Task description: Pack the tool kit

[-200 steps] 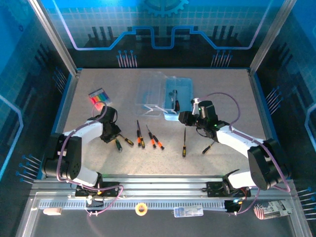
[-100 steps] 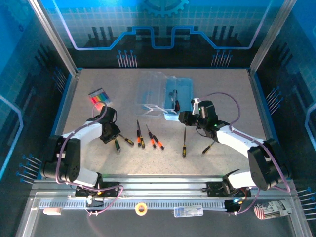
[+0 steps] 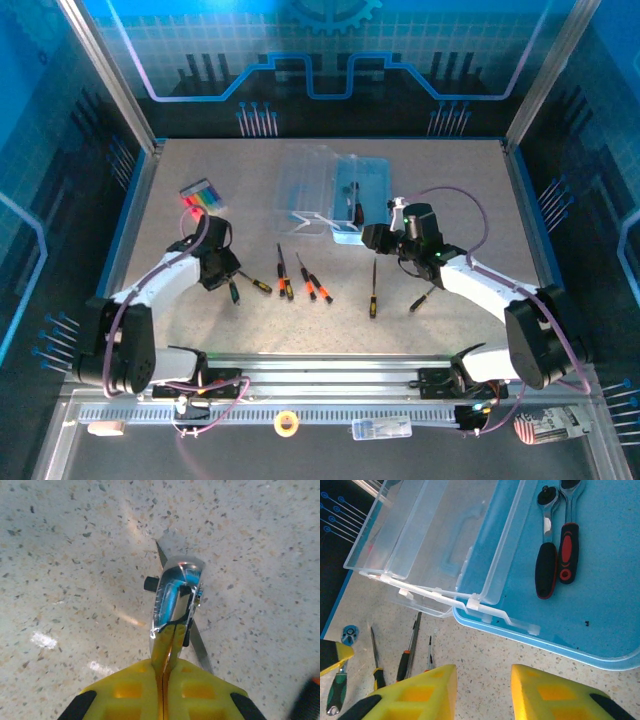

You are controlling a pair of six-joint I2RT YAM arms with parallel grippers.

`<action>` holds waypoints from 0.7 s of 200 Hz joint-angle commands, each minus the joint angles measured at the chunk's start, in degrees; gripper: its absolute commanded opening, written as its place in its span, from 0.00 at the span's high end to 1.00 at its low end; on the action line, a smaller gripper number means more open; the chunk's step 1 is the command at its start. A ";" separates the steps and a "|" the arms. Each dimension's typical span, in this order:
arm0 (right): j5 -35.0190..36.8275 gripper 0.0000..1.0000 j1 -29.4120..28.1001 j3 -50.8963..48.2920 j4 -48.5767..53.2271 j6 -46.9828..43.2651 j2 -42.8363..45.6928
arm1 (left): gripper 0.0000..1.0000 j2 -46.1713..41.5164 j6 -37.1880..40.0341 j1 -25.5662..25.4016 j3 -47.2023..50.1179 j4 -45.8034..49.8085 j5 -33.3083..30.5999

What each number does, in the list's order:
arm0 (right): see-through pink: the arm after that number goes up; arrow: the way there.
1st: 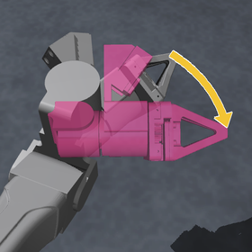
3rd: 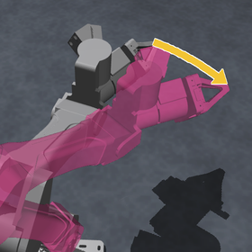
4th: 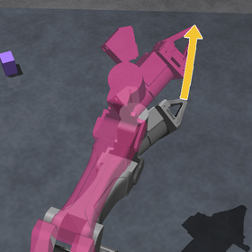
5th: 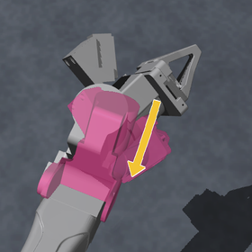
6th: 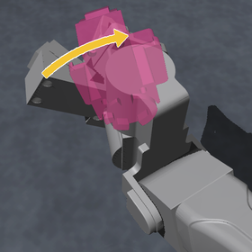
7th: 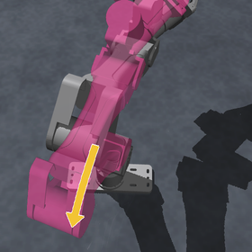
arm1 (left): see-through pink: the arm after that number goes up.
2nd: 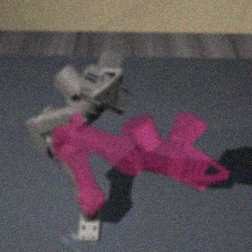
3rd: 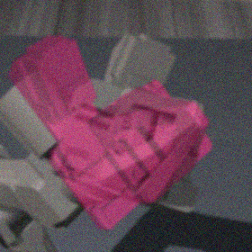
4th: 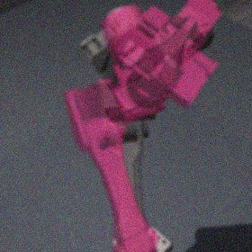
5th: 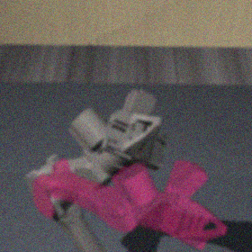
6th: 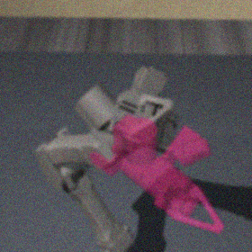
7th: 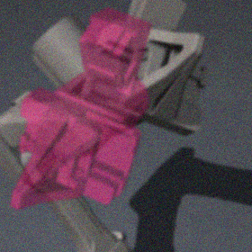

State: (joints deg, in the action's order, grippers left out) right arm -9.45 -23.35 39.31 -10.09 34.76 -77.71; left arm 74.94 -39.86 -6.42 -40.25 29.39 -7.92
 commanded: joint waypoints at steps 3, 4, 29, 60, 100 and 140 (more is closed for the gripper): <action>-0.39 0.65 -0.99 -0.55 -0.53 -0.22 1.16 | 1.00 -5.31 2.00 0.38 -4.61 3.70 -0.59; -0.43 0.65 -1.03 -0.51 -0.50 -0.22 1.16 | 1.00 -5.50 1.99 0.41 -4.72 3.81 -0.55; -1.37 0.63 -1.48 -0.47 -1.04 -0.86 1.60 | 1.00 -7.83 1.56 -0.58 -8.04 4.89 0.54; -3.06 0.60 -4.05 0.66 -1.14 -2.73 0.30 | 1.00 -7.63 0.13 -6.58 -9.82 -0.54 1.34; -9.95 0.50 -8.89 2.34 -4.19 -5.53 -2.13 | 1.00 -3.58 -2.30 -15.21 -9.51 -13.59 0.85; -16.69 0.38 -11.05 1.25 -11.87 -3.53 -3.79 | 1.00 0.00 -8.13 -22.27 -10.80 -19.43 -5.27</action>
State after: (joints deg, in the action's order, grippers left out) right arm -20.45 -33.30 40.21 -15.68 31.00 -80.16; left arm 73.28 -43.38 -25.50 -48.69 16.27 -8.10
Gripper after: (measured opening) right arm 0.600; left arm 0.080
